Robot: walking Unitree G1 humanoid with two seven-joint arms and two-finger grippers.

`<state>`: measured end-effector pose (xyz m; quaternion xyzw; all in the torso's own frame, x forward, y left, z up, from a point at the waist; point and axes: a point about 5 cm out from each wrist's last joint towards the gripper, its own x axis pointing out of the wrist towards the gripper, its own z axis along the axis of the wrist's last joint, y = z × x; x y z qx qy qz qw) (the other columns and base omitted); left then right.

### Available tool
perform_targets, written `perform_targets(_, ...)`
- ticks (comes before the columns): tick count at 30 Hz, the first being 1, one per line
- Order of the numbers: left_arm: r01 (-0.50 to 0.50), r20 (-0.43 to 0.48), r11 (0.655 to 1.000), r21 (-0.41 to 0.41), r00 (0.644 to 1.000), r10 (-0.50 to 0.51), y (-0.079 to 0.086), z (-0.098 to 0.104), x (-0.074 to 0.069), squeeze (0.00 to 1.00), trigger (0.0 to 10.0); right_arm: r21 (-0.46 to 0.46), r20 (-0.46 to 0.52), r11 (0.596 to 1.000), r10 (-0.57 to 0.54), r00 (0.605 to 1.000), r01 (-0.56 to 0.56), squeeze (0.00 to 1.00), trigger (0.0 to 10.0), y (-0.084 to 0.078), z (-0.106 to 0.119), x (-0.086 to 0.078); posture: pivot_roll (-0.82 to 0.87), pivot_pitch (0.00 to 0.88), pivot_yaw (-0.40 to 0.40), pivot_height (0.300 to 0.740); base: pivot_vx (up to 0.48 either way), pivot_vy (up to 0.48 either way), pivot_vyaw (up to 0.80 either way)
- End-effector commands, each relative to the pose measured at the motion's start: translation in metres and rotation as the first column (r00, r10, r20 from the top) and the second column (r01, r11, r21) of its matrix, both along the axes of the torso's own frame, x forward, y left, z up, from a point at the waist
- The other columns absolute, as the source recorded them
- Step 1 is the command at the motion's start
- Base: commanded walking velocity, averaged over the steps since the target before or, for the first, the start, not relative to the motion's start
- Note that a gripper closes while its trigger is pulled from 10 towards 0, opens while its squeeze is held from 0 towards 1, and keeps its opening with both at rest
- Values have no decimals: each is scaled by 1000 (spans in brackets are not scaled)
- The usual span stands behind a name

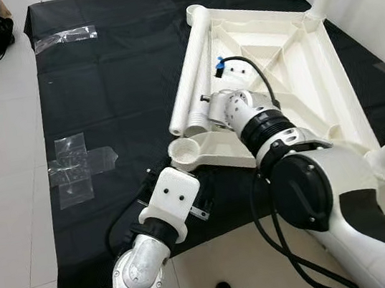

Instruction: Building children table

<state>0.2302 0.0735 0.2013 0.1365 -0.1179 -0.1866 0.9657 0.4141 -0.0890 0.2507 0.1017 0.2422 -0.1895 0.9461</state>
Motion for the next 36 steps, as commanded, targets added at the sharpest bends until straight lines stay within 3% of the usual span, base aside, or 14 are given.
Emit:
perform_targets(1,7,-12,1000,8,1000,-7,0,-2,-1,0,10000,-23,-63,998,55,997,-56,0,0,-2,-20,-2,-6,309,-129,740,0,0,0)
perform_targets(13,2,-2,1000,26,1000,-2,4,-1,4,0,10000,-141,-140,980,122,983,-141,0,0,-30,-30,-3,-5,306,-115,740,0,0,0)
perform_targets(15,1,4,999,36,1000,-1,6,-1,6,0,10000,-172,-188,966,159,969,-192,0,0,-38,-35,-4,-1,302,-112,740,0,0,0)
perform_targets(26,7,7,999,40,1000,-7,7,-1,8,0,10000,-135,-306,940,262,915,-314,0,0,-59,-47,-12,-2,286,-96,740,0,0,0)
perform_targets(30,11,8,999,45,1000,-12,7,-2,10,0,10000,-111,-309,871,427,850,-478,0,0,-51,-53,-18,-1,271,-88,740,0,0,0)
perform_targets(31,11,8,999,45,1000,-12,7,-2,10,0,10000,-111,-309,871,427,850,-478,0,0,-51,-53,-18,-1,271,-88,740,0,0,0)
perform_targets(34,15,10,999,48,1000,-15,7,-2,10,0,10000,-85,-329,805,534,779,-587,0,0,-46,-61,-30,0,268,-87,740,0,0,0)
perform_targets(36,15,11,999,49,1000,-16,7,-2,10,0,10000,-80,-335,790,553,763,-607,0,0,-46,-63,-34,0,268,-87,740,0,0,0)
